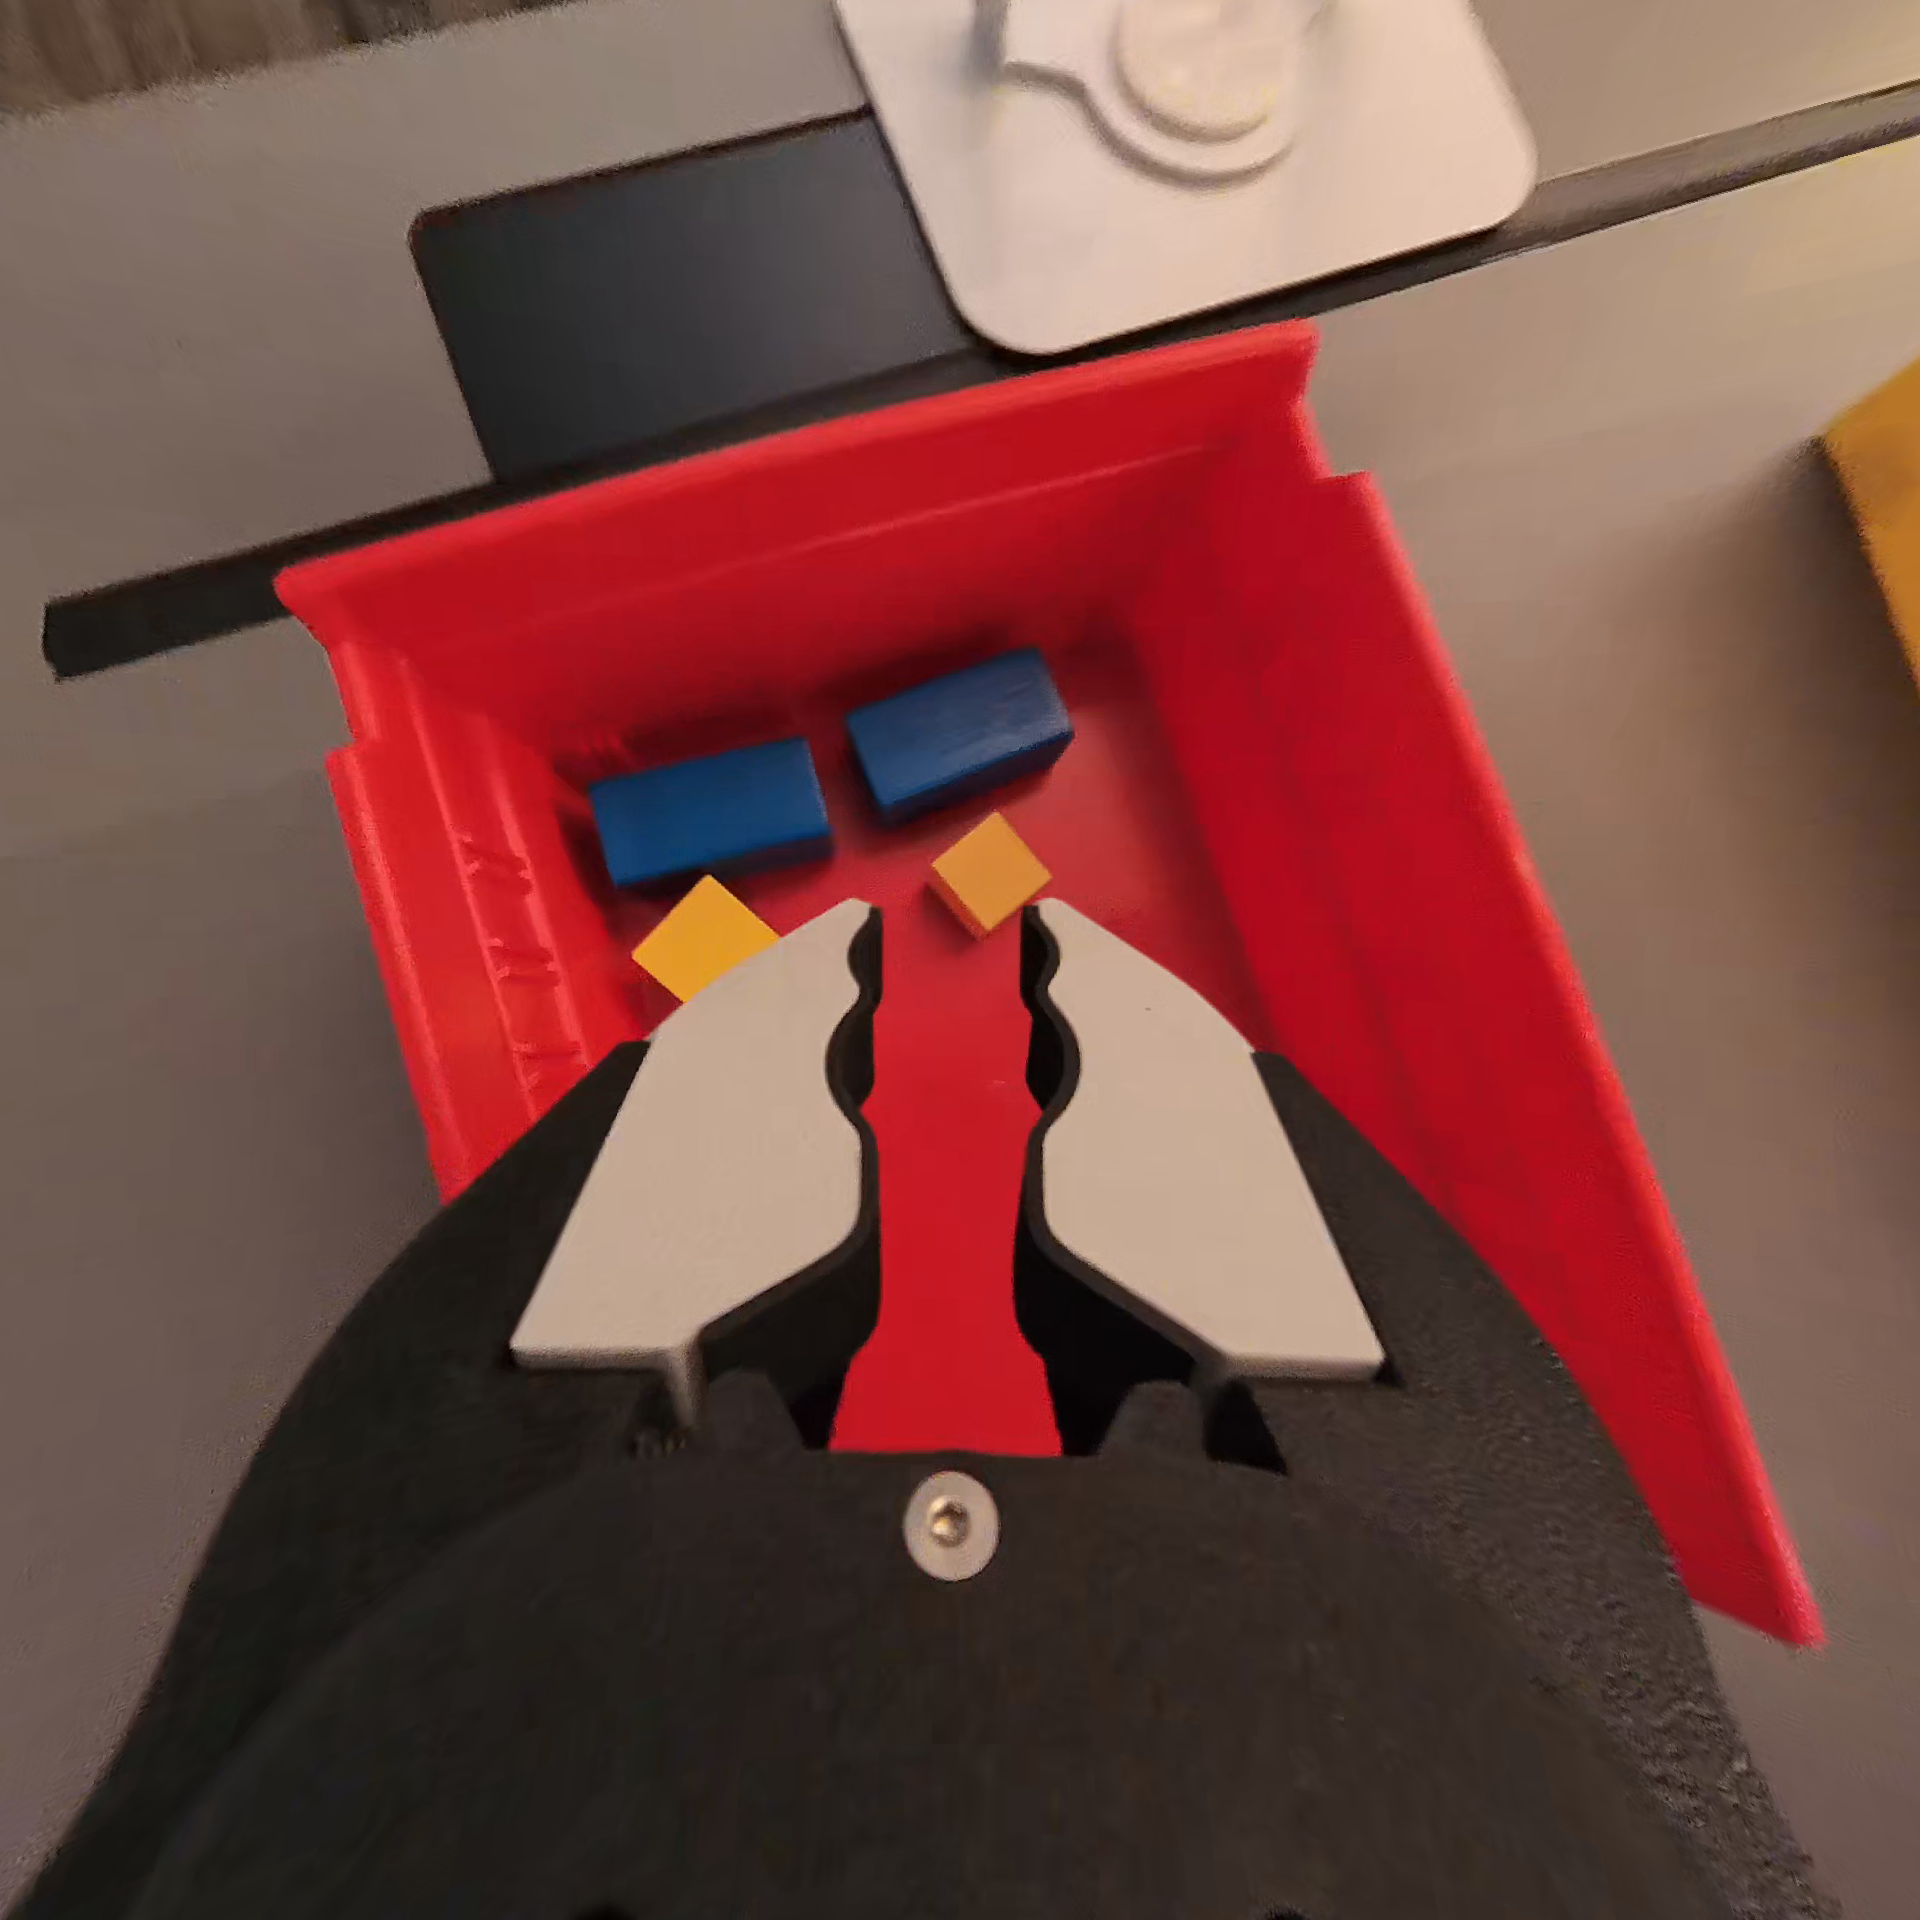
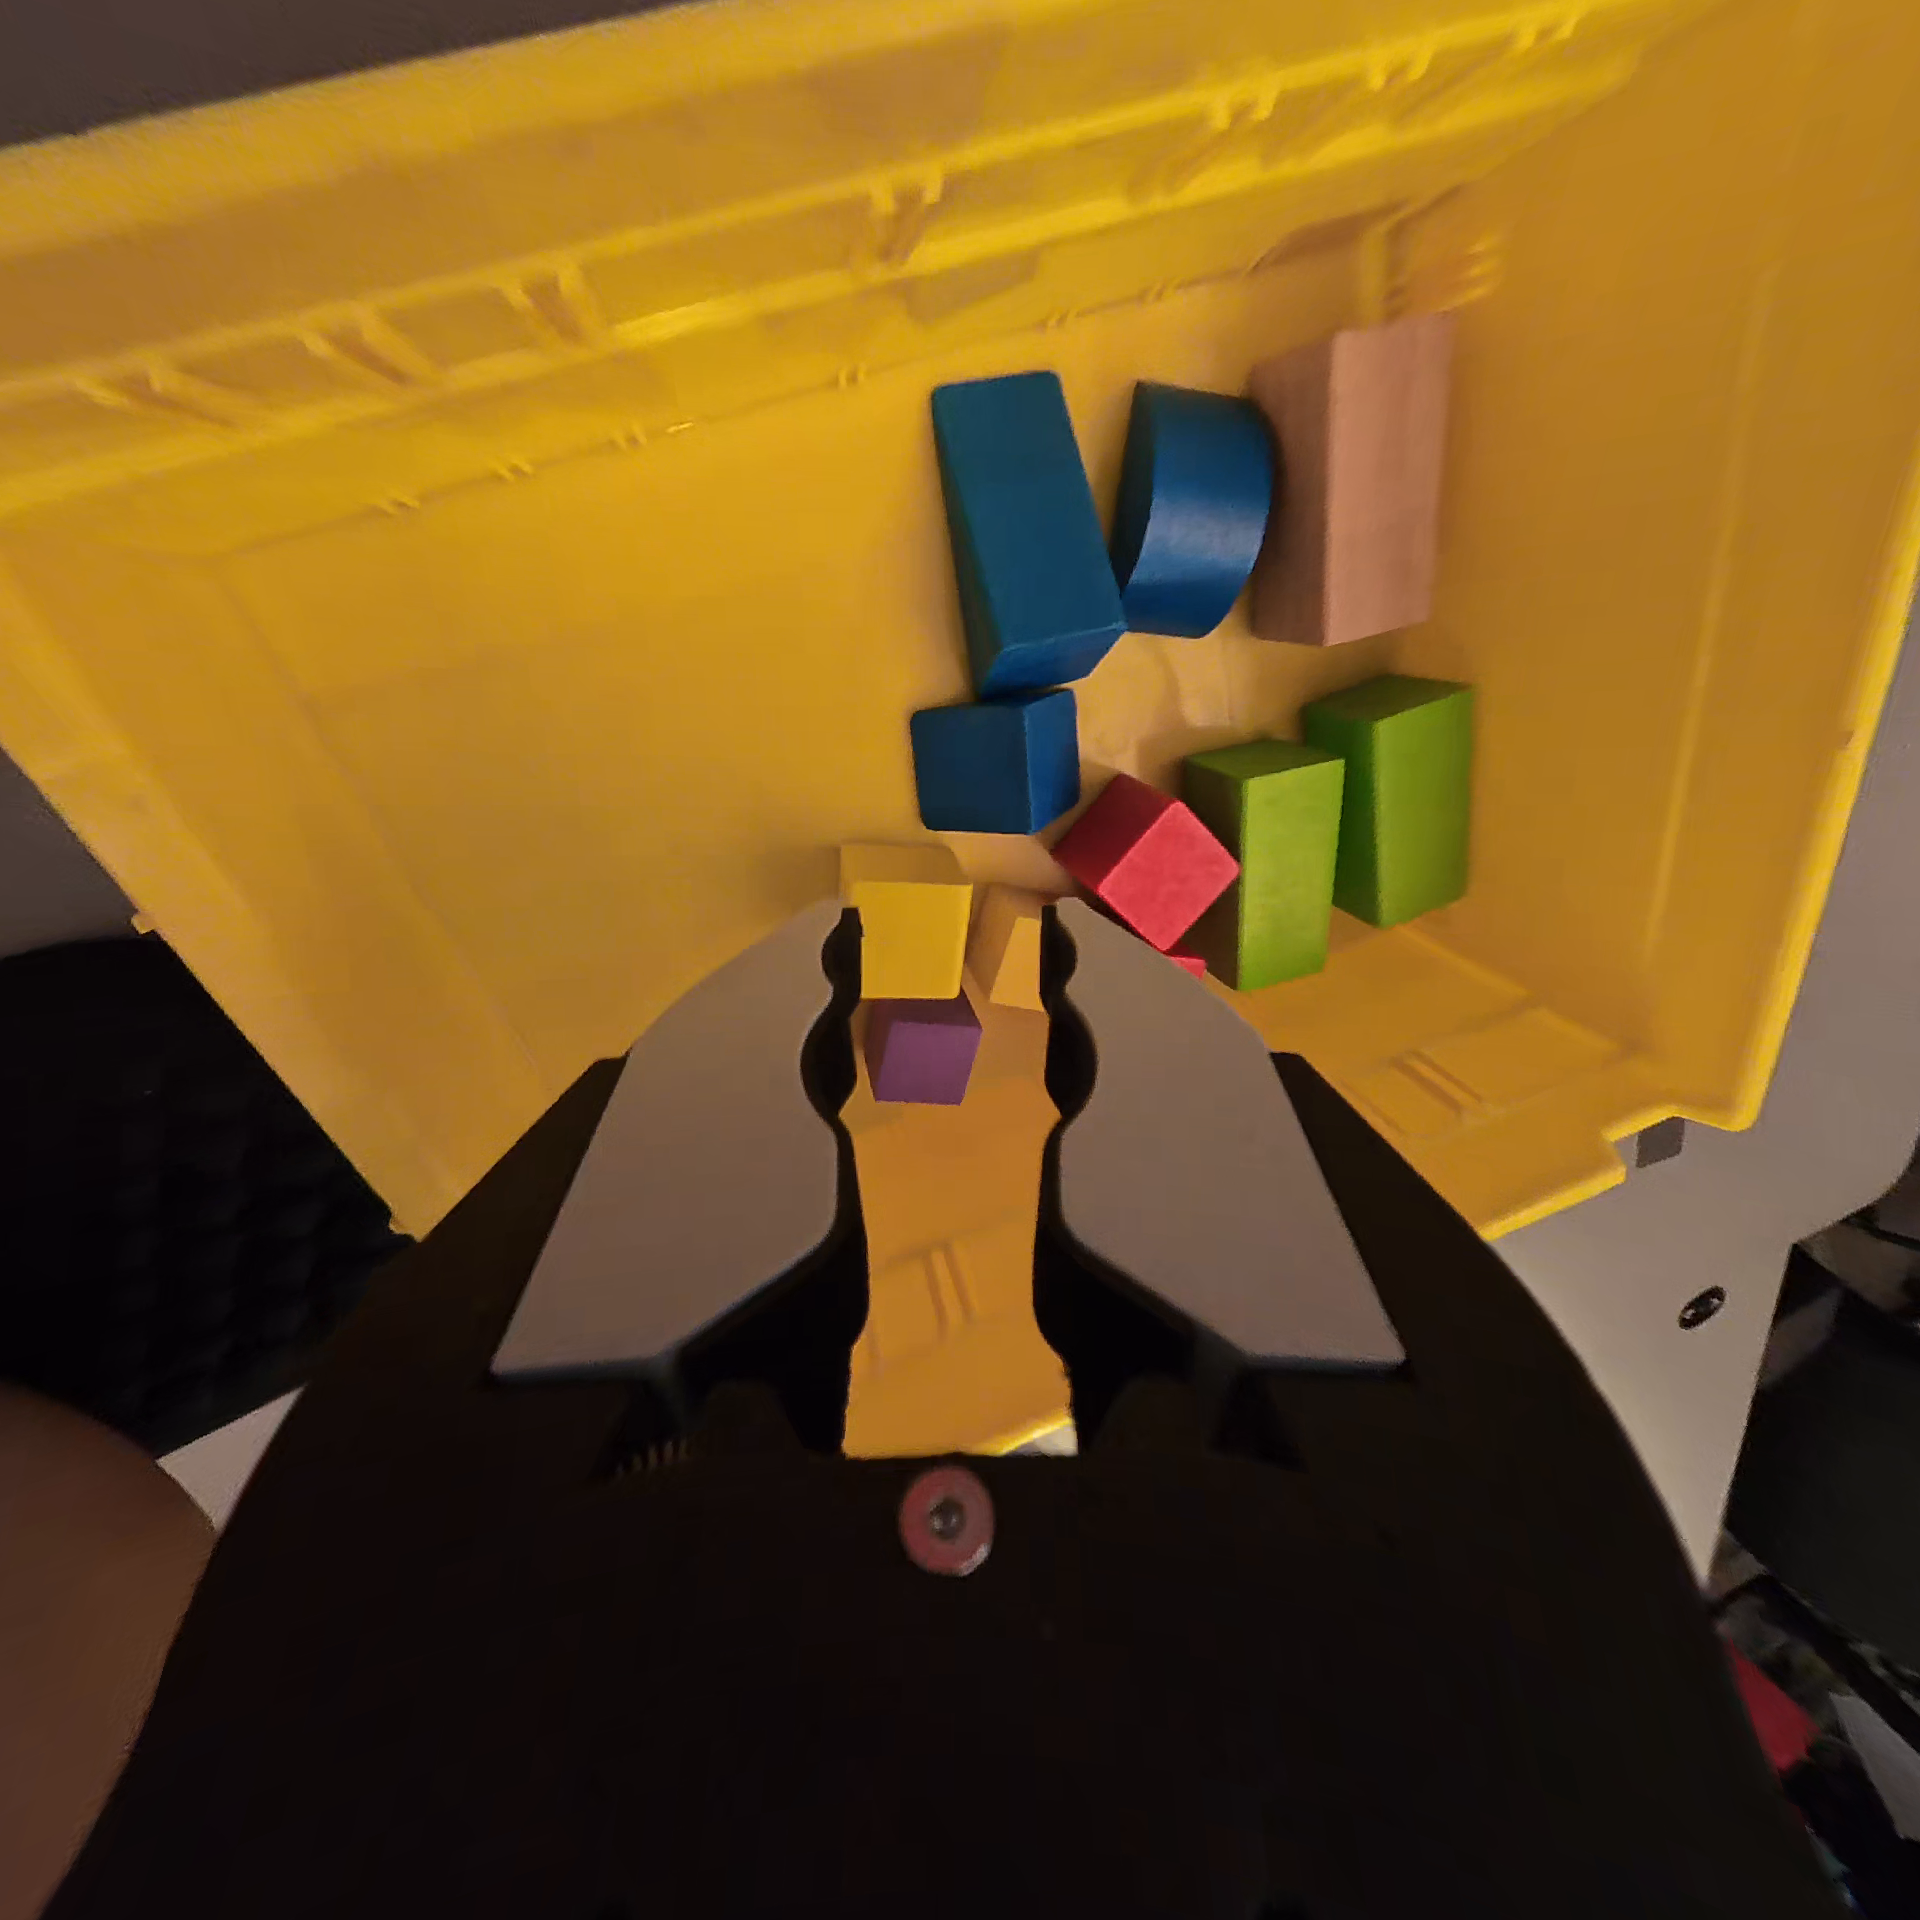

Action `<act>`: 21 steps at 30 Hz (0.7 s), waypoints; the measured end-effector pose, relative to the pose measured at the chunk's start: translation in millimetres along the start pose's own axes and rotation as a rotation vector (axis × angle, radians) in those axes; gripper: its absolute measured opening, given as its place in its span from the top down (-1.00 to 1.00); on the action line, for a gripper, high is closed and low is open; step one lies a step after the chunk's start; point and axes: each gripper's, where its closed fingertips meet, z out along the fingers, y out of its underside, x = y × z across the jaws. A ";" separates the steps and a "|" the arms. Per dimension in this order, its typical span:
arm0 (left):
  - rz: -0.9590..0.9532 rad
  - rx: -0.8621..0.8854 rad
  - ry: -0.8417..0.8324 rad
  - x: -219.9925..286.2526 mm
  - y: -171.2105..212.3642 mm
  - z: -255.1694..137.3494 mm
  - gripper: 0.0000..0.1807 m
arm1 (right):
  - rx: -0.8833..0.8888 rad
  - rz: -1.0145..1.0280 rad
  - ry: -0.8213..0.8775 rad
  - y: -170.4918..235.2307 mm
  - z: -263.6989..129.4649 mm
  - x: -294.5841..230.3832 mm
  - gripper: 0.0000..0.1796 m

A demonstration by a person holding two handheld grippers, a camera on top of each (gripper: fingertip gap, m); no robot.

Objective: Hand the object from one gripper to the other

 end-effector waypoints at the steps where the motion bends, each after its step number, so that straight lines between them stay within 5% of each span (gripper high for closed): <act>1: -0.007 -0.021 -0.021 -4.0 3.8 7.6 0.71 | -0.005 -0.007 0.003 -0.2 0.2 -0.5 0.62; 6: -0.028 -0.129 -0.184 -35.5 24.2 32.3 0.59 | -0.043 -0.007 0.033 3.0 2.9 3.7 0.62; 11: -0.125 -0.229 -0.142 -40.8 43.6 50.8 0.46 | -0.041 -0.010 0.034 3.1 0.6 3.2 0.62; 21: -0.084 -0.230 -0.291 -57.6 41.7 51.8 0.56 | -0.059 -0.032 0.032 2.9 -0.2 -1.2 0.62</act>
